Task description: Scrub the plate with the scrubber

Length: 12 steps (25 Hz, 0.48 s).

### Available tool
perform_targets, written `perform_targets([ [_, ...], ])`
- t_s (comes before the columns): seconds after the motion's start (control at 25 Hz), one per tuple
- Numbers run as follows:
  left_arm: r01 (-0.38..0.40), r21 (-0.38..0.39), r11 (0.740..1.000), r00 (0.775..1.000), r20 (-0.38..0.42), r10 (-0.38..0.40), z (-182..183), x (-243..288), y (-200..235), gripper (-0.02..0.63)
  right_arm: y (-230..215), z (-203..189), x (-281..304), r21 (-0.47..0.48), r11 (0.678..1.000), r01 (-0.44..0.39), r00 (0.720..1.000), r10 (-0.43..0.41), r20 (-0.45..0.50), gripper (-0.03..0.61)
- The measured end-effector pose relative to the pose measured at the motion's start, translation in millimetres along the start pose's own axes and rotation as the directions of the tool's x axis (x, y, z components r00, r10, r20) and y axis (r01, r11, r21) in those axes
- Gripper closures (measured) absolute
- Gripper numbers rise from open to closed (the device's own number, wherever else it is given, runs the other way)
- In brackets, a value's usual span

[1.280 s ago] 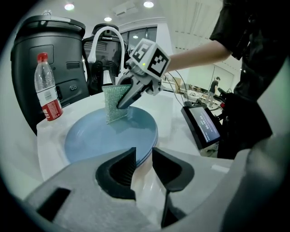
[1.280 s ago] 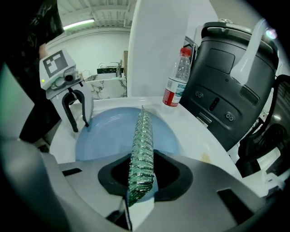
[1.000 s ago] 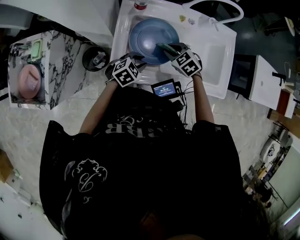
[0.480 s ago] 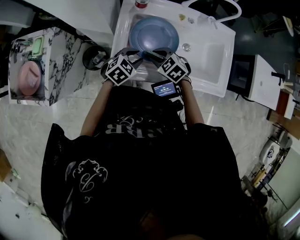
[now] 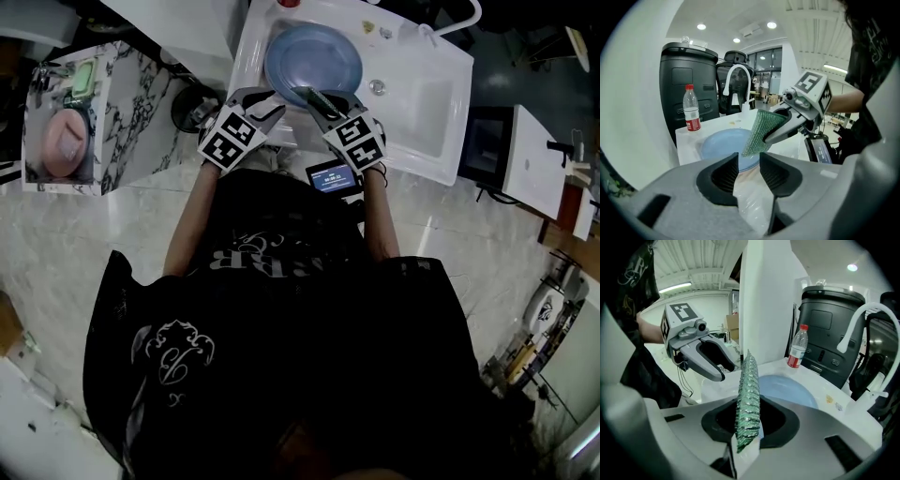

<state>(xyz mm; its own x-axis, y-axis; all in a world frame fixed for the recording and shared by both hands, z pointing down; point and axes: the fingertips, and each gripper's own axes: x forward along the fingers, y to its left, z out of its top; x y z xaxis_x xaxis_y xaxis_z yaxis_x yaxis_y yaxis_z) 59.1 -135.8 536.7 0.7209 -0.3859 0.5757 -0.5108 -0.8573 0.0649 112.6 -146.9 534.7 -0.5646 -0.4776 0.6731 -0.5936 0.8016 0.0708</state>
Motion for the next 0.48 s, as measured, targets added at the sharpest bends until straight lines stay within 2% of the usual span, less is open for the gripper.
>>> perform_targets([
  [0.2,-0.003,-0.094,0.996,0.993,0.114,0.014,13,-30,-17,0.479,12,8,-33,0.149,0.985,0.085,0.99,-0.1,0.098,0.488],
  [0.36,-0.011,-0.127,0.992,0.988,0.154,0.031,18,-51,-34,0.479,33,11,-56,0.226,0.972,0.071,0.981,-0.109,0.163,0.489],
  [0.48,-0.011,-0.121,0.993,0.987,0.16,0.03,20,-64,-49,0.48,52,10,-68,0.25,0.967,0.057,0.976,-0.106,0.19,0.488],
])
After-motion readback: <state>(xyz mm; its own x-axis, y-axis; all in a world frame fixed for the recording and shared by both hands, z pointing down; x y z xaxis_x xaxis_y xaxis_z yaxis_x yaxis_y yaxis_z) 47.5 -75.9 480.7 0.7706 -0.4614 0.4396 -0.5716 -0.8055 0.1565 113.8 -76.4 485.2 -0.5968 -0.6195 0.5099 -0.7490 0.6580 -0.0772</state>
